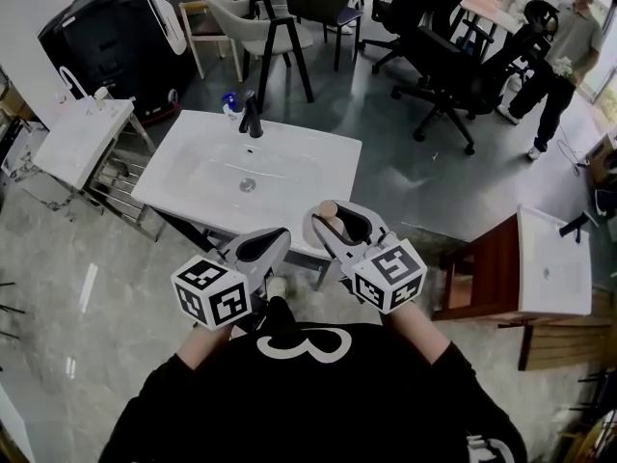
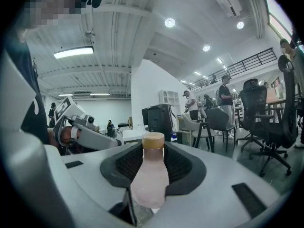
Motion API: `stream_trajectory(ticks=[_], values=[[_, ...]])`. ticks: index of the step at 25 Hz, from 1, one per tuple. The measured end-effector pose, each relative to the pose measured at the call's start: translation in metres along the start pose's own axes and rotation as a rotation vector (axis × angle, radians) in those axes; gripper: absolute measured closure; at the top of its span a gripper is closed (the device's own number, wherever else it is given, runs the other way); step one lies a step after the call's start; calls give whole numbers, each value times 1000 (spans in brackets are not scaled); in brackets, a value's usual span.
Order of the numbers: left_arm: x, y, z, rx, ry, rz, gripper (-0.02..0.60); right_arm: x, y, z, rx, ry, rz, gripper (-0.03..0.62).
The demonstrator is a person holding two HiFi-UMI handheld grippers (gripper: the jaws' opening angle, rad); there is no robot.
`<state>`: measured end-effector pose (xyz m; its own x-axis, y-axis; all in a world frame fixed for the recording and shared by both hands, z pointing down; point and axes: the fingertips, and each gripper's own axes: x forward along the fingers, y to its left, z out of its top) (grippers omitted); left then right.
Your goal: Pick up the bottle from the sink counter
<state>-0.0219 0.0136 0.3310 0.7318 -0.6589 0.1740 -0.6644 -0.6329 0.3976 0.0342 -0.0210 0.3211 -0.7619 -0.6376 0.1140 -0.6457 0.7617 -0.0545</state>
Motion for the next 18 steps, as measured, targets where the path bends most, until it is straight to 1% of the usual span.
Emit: stream_trajectory(ticks=[12, 18], values=[[-6, -15, -7, 10, -2, -6, 566, -16, 10, -1, -8, -8, 1, 456], [-8, -16, -5, 8, -5, -2, 566, -15, 11, 2, -14, -7, 2, 456]])
